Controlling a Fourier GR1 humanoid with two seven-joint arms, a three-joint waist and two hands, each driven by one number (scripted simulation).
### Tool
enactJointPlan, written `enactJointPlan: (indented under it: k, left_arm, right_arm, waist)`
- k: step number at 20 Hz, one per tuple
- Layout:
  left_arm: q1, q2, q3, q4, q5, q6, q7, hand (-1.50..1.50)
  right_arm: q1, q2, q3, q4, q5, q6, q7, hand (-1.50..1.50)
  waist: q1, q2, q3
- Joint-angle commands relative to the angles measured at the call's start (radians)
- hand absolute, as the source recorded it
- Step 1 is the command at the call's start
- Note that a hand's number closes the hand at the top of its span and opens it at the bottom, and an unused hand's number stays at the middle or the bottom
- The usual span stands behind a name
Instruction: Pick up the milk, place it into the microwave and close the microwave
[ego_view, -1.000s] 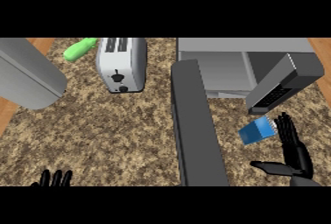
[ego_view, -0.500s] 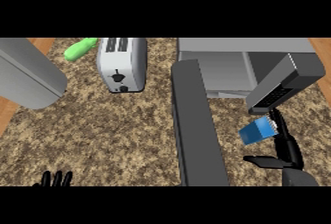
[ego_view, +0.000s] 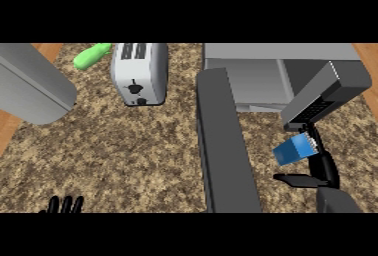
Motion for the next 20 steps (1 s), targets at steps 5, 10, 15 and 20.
enactJointPlan:
  k: [5, 10, 15, 20]
  left_arm:
    - [-0.056, -0.002, 0.019, 0.078, 0.011, -0.011, -0.036, -1.5]
    - [0.046, 0.036, -0.006, -0.006, 0.022, -0.025, -0.052, -1.5]
    - [0.089, 0.06, -0.01, -0.026, 0.044, -0.038, -0.053, -1.5]
    - [0.0, 0.051, 0.004, 0.022, 0.053, -0.052, -0.038, -1.5]
  right_arm:
    - [-0.063, 0.007, -0.01, 0.064, 0.029, -0.151, -0.117, 1.5]
    - [-0.143, 0.018, -0.039, 0.116, 0.024, -0.229, -0.112, 1.5]
    - [-0.124, 0.016, -0.066, 0.144, 0.011, -0.239, -0.18, 1.5]
    - [-0.236, 0.054, -0.088, 0.192, 0.014, -0.328, -0.121, 1.5]
  waist:
    - [0.003, 0.003, 0.0]
    - [0.014, 0.004, 0.001]
    - [0.014, 0.004, 0.001]
    - [0.031, 0.013, 0.003]
